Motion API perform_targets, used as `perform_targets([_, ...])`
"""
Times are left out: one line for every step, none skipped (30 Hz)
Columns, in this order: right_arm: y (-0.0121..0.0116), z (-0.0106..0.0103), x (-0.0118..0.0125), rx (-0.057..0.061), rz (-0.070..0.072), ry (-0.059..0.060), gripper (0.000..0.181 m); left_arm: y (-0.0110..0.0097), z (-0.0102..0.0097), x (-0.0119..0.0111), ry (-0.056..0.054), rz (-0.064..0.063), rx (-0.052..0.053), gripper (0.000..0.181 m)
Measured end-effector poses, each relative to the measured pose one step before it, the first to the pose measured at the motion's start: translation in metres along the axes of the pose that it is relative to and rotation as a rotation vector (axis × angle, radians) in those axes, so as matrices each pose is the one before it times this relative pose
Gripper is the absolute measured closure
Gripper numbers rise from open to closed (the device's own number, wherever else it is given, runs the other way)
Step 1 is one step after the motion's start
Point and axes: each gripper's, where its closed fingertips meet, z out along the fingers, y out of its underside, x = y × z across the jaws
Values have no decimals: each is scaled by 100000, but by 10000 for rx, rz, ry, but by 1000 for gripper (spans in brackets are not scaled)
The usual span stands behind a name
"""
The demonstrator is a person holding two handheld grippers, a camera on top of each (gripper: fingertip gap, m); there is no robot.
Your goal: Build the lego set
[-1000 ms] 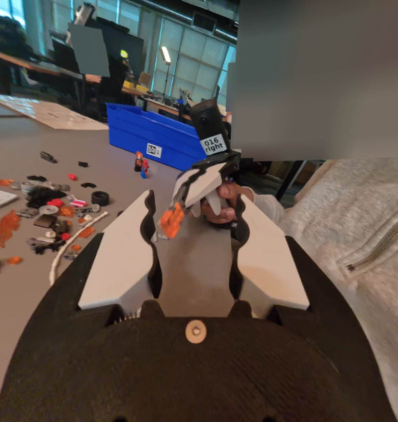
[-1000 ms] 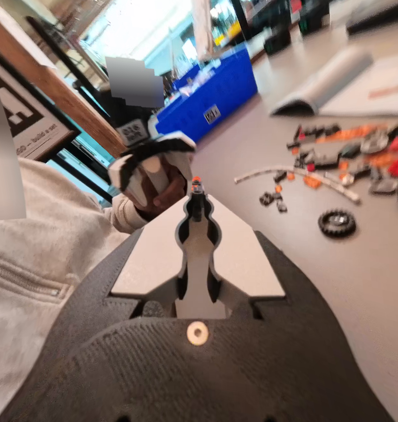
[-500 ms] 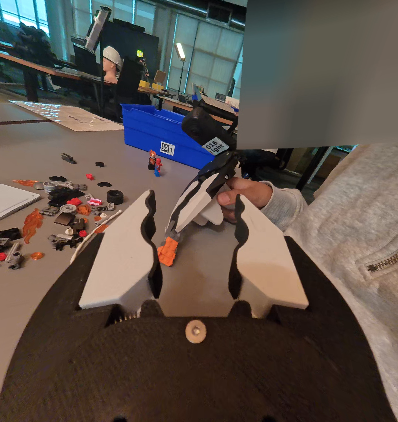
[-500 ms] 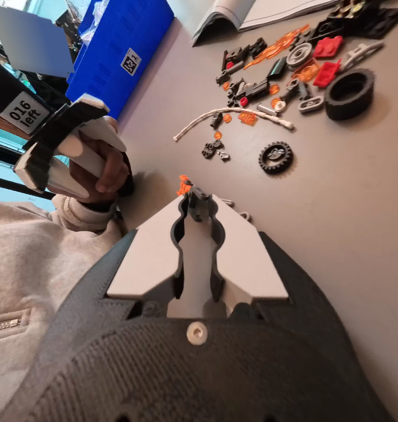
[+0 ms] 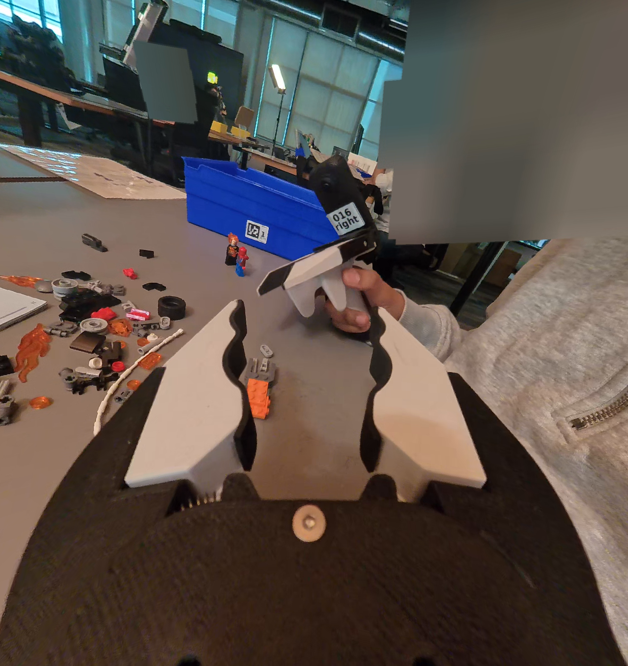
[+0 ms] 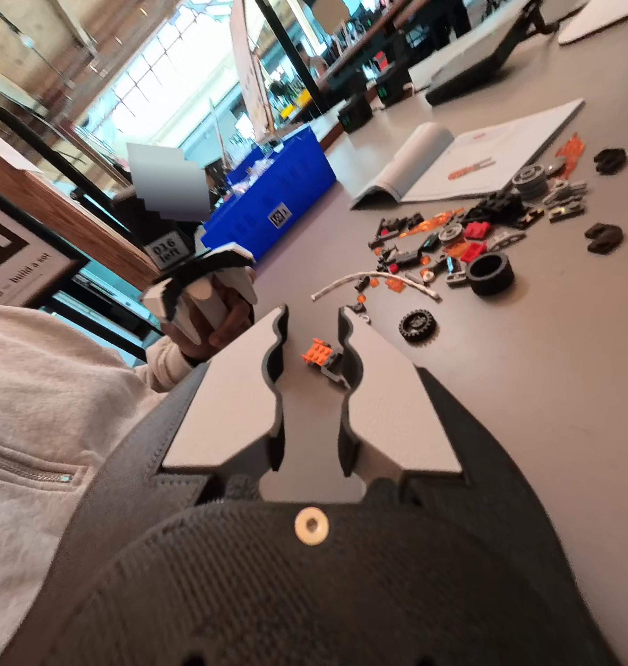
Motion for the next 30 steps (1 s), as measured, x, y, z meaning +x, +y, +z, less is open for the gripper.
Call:
perform_targets([-320, -159, -177, 219, 5, -189, 155, 19, 8, -35, 5, -47, -8, 113])
perform_targets([-298, -137, -189, 204, -13, -170, 154, 9, 12, -39, 5, -56, -3, 113])
perform_targets([-232, -104, -168, 157, -26, -137, 154, 15, -4, -42, 6, -73, 2, 114])
perform_targets([-135, -67, -137, 101, -44, -88, 154, 0, 7, -55, 8, -74, 2, 114])
perform_targets([-88, -23, -119, 65, -65, -49, 154, 4, -3, -77, -16, -62, 3, 114])
perform_targets([-17, 11, -130, 18, -78, -43, 155, -2, -3, -88, -32, -47, 5, 114])
perform_targets([17, 45, -100, -5, -65, -23, 154, 8, 11, -75, -40, -35, -1, 114])
perform_targets([40, 38, -45, -24, -40, 2, 154, 27, 18, -67, -37, -22, -19, 114])
perform_targets([43, 35, 5, -25, -14, 17, 154, 80, 67, -65, -67, -13, -59, 115])
perform_targets([-4, 2, -9, 3, -1, -7, 154, 178, 142, -144, -163, 12, -142, 116])
perform_targets([-43, -29, -17, 34, 7, -17, 154, 298, 240, -149, -208, 68, -240, 118])
perform_targets([-65, -45, -8, 50, 15, -20, 155, 358, 290, 85, -92, 150, -287, 119])
perform_targets([-59, -48, -18, 46, 17, -26, 154, 372, 284, 194, -29, 156, -289, 119])
perform_targets([-40, -25, -22, 34, 10, -29, 154, 307, 245, 130, -61, 169, -246, 120])
perform_targets([-24, -19, -27, 24, 2, -21, 154, 212, 190, 59, -85, 145, -176, 120])
perform_targets([-18, -16, -27, 16, 1, -14, 154, 134, 113, 83, -40, 106, -112, 120])
perform_targets([-9, 2, -40, 10, -1, -24, 154, 79, 53, 66, -7, 55, -60, 121])
perform_targets([2, 7, -33, 5, -6, -19, 154, 9, 5, 11, 2, 4, -5, 121])
perform_targets([-4, 6, -14, 3, -10, -3, 154, -49, -39, -15, 25, -45, 43, 121])
perform_targets([-6, -5, -6, 6, -10, 5, 154, -78, -71, -27, 50, -80, 70, 121])
perform_targets([-9, -8, -1, 8, -2, 1, 154, -95, -88, -4, 79, -91, 86, 121])
perform_targets([-8, -2, 0, 10, 7, -4, 154, -133, -119, 63, 109, -55, 111, 122])
perform_targets([-19, -11, -12, 9, 8, -10, 154, -118, -102, 42, 63, -25, 102, 123])
perform_targets([-9, -12, -1, 8, 6, -8, 154, -62, -58, 14, 20, -12, 56, 123])
perform_targets([-4, -2, 7, 3, 6, -4, 154, -9, -5, 33, 25, 2, 7, 123])
perform_targets([7, 3, -3, -3, 9, -7, 154, 29, 15, 33, 20, 12, -20, 123])
perform_targets([-8, 8, -4, -2, 9, -9, 153, 27, 29, 19, 6, 9, -27, 124])
perform_targets([-3, -3, -1, 2, 8, -9, 153, 29, 28, 6, 10, -1, -19, 124])
perform_targets([-4, -2, -1, 3, 10, -8, 153, 2, 1, -5, 16, -20, -4, 124])
perform_targets([-7, 1, 3, 1, 13, -9, 153, -15, -6, -17, 20, -42, 11, 123])
